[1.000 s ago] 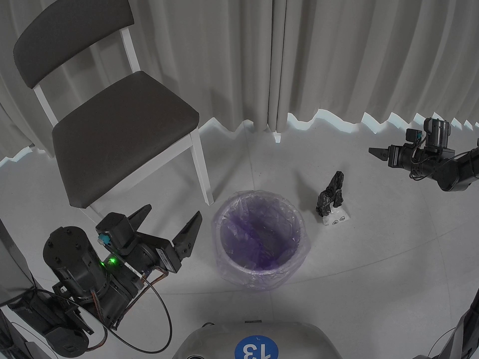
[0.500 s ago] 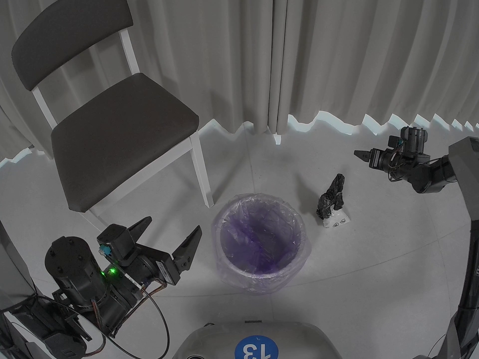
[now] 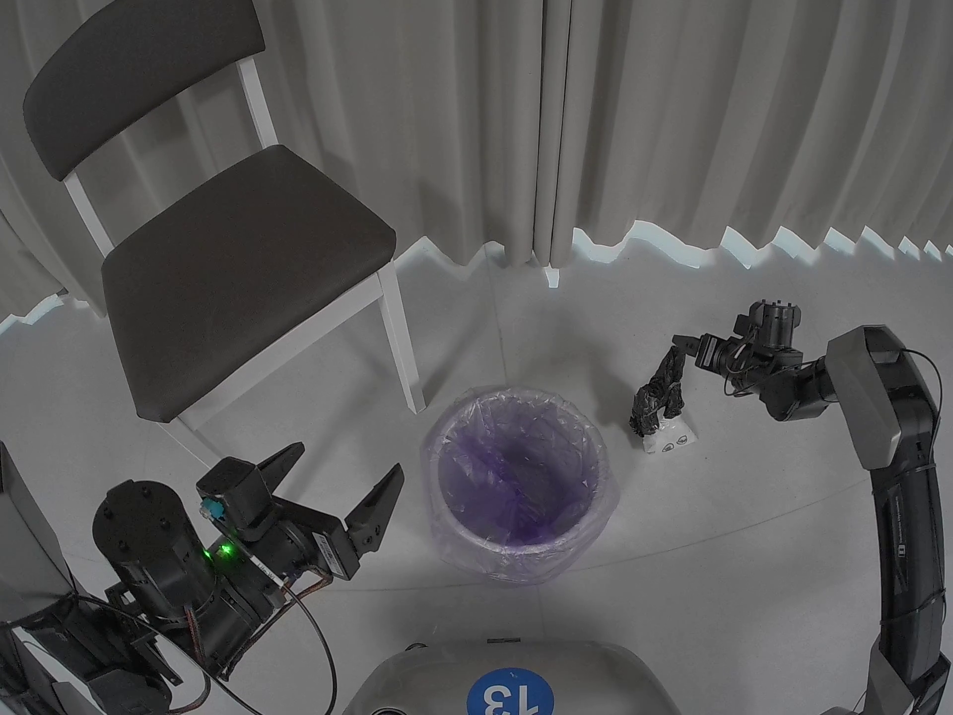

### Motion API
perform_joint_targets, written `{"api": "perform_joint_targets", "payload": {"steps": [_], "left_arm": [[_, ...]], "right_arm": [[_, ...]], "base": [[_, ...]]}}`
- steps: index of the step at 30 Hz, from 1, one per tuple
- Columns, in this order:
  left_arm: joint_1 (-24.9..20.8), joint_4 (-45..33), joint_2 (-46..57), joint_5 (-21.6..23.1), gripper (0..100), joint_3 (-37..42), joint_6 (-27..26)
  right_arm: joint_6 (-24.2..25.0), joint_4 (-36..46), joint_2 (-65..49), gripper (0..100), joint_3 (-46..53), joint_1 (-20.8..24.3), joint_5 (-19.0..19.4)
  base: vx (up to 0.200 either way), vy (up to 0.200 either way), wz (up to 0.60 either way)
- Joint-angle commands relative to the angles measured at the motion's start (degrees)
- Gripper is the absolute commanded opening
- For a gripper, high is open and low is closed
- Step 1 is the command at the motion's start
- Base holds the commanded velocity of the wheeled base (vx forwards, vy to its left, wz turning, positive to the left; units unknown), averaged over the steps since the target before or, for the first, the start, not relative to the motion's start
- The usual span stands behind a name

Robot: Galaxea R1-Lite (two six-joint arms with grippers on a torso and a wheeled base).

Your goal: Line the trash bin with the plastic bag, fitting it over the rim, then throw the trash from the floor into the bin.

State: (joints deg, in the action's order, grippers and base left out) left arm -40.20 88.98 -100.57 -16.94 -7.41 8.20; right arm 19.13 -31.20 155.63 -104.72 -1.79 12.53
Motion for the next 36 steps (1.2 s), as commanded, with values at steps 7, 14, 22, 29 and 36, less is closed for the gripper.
{"api": "perform_joint_targets", "payload": {"steps": [7,14,22,29,36], "left_arm": [[-1.1,0.85,-0.33,-0.02,100,0.03,0.23],[-1.28,0.85,-0.59,-0.02,100,0.12,0.15],[-1.46,0.93,-0.41,-0.02,100,0.12,-0.03],[-2.33,0.93,-0.41,-0.11,100,0.12,-0.12],[-2.6,0.93,-0.59,-0.11,100,0.64,-0.12]], "right_arm": [[2.67,-2.73,9.61,100,-6.55,1.53,-0.32],[2.67,-3.78,9.79,100,-5.59,3.11,-0.4],[2.41,-3.87,10.4,100,-5.5,3.64,-0.58],[2.23,-3.78,11.1,100,-5.85,3.55,-0.58],[1.7,-3.7,11.89,100,-6.38,3.11,-0.67]], "base": [[0.0,0.0,0.0],[0.0,0.0,0.0],[0.0,0.0,0.0],[0.0,0.0,0.0],[0.0,0.0,0.0]]}}
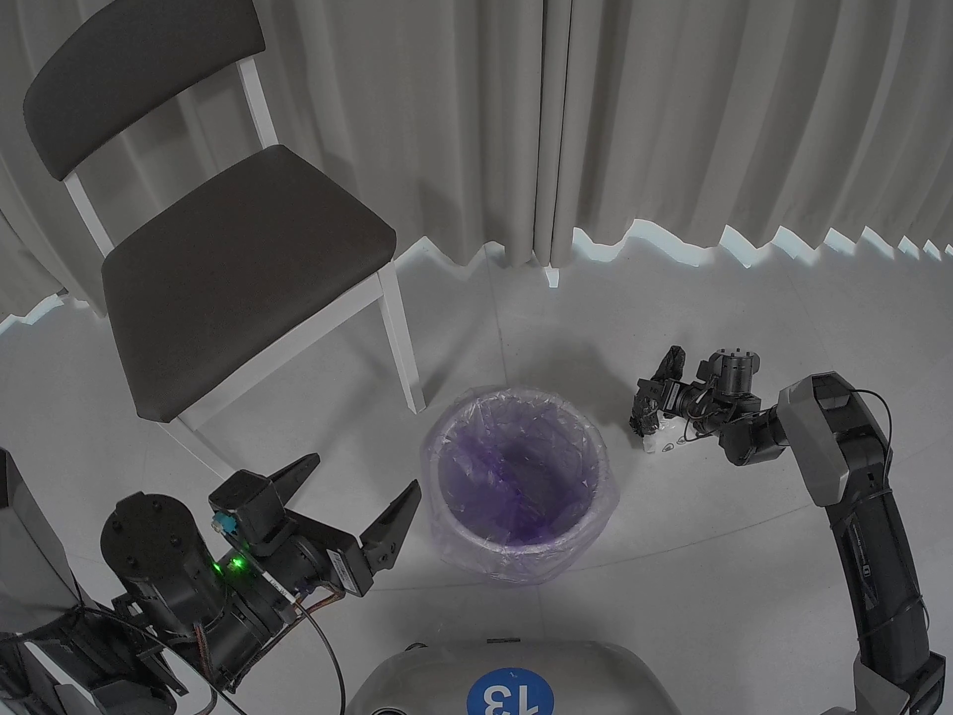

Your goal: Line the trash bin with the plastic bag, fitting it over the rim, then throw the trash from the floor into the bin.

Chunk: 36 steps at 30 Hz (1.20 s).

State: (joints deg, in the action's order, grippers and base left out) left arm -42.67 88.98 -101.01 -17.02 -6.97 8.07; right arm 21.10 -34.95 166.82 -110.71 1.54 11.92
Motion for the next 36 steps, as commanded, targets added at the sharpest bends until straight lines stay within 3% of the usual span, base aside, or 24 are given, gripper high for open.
{"api": "perform_joint_targets", "payload": {"steps": [1,17,36], "left_arm": [[-0.14,0.93,-0.06,-0.03,100,0.21,0.02],[-0.49,0.93,-0.5,-0.12,100,0.29,0.1],[-0.49,0.93,-0.5,-0.12,100,0.29,0.1]], "right_arm": [[-0.45,0.06,1.06,100,-0.82,-0.31,-0.06],[-3.35,1.02,3.6,100,-2.93,-1.54,-0.06],[-3.35,0.76,4.22,100,-3.88,-1.62,-0.06]], "base": [[0.0,0.0,0.0],[0.0,0.0,0.0],[0.0,0.0,0.0]]}}
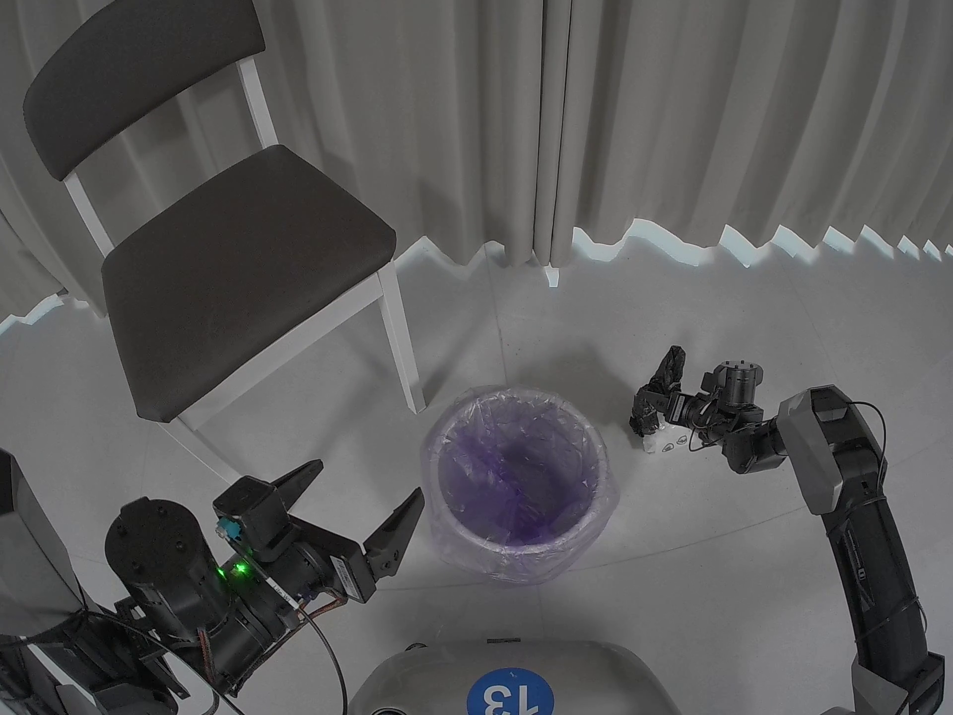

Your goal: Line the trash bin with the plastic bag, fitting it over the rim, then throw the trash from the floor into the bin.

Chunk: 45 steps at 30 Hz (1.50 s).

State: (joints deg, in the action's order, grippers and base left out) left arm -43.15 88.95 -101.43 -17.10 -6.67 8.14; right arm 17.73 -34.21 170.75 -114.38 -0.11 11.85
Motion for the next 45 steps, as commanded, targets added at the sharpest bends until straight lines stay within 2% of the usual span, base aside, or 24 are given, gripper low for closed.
{"api": "perform_joint_targets", "payload": {"steps": [1,4,5,26,28,35,45], "left_arm": [[0.0,0.96,-0.09,-0.04,100,-0.01,0.03],[0.0,0.96,-0.09,-0.04,100,-0.01,0.03],[0.0,0.96,-0.09,-0.04,100,-0.01,0.03],[0.0,0.96,-0.09,-0.04,100,0.08,0.12],[0.0,0.96,-0.18,-0.04,100,-0.01,0.12],[0.0,0.96,0.09,-0.04,100,0.16,0.29],[-1.23,1.05,0.44,-0.04,100,1.22,0.21]], "right_arm": [[0.03,-0.33,0.55,100,-0.21,0.02,0.02],[0.03,-0.33,0.55,100,-0.21,0.02,0.02],[0.03,-0.42,0.55,0,-0.21,0.02,0.02],[-0.15,0.54,-0.25,0,0.04,-0.33,0.02],[-0.06,3.62,-0.69,0,0.21,-0.33,0.02],[0.38,5.29,-3.94,0,1.09,-0.94,0.02],[0.47,6.7,-13.34,0,7.33,-1.91,0.19]], "base": [[0.0,0.0,0.0],[0.0,0.0,0.0],[0.0,0.0,0.0],[0.0,0.0,0.0],[0.0,0.0,0.0],[0.0,0.0,0.0],[0.0,0.0,0.0]]}}
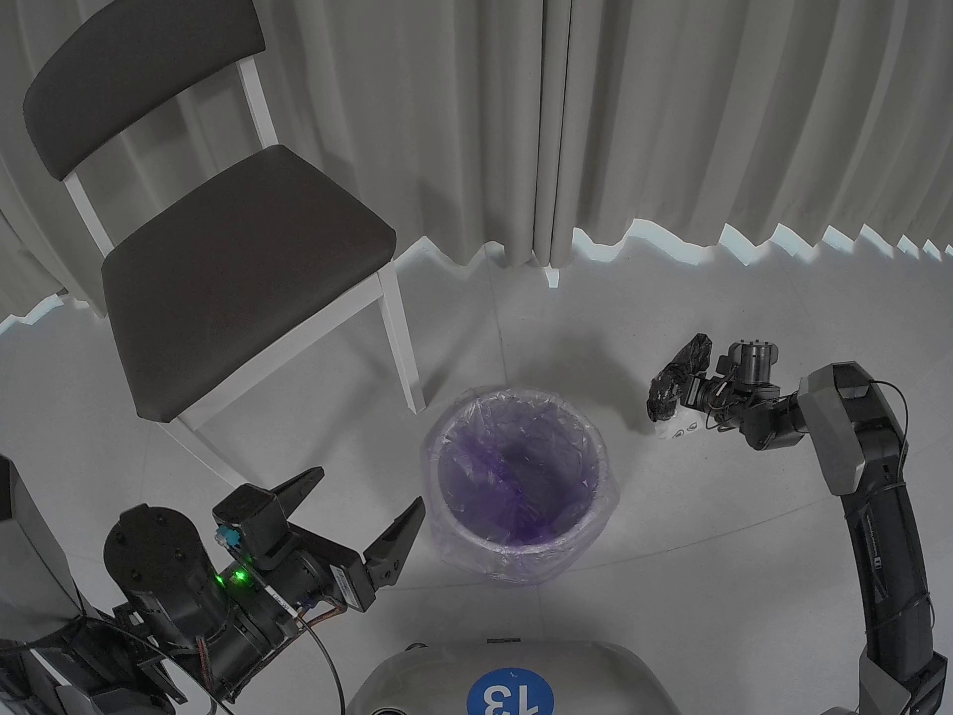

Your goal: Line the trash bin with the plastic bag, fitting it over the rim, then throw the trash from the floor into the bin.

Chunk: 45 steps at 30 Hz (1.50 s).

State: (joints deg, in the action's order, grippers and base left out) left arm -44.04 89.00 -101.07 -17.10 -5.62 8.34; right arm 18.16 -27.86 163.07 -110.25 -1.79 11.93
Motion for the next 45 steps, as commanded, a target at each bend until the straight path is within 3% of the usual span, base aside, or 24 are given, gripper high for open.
{"api": "perform_joint_targets", "payload": {"steps": [1,9,23,37,41,45], "left_arm": [[-0.34,1.0,0.09,-0.04,100,0.17,0.01],[-0.34,0.91,0.0,-0.04,100,-0.09,0.01],[-0.43,0.91,-0.35,-0.04,100,0.08,-0.25],[-1.04,0.91,-0.97,-0.47,100,0.08,-0.25],[-1.04,0.91,-1.06,-0.56,100,0.17,-0.25],[-1.04,0.91,-0.97,-0.56,100,0.35,-0.25]], "right_arm": [[0.03,0.35,-5.66,0,3.2,-0.23,0.11],[0.12,-0.36,-16.3,0,11.64,1.09,0.19],[2.67,-6.42,-35.98,0,27.81,8.82,0.11],[2.67,-12.75,-44.42,0,38.97,16.56,-0.16],[2.23,-14.77,-44.77,0,40.82,20.25,-5.17],[1.96,-16.62,-45.12,0,43.28,22.36,-5.61]], "base": [[0.0,0.0,0.0],[0.0,0.0,0.0],[0.0,0.0,0.0],[0.0,0.0,0.0],[0.0,0.0,0.0],[0.0,0.0,0.0]]}}
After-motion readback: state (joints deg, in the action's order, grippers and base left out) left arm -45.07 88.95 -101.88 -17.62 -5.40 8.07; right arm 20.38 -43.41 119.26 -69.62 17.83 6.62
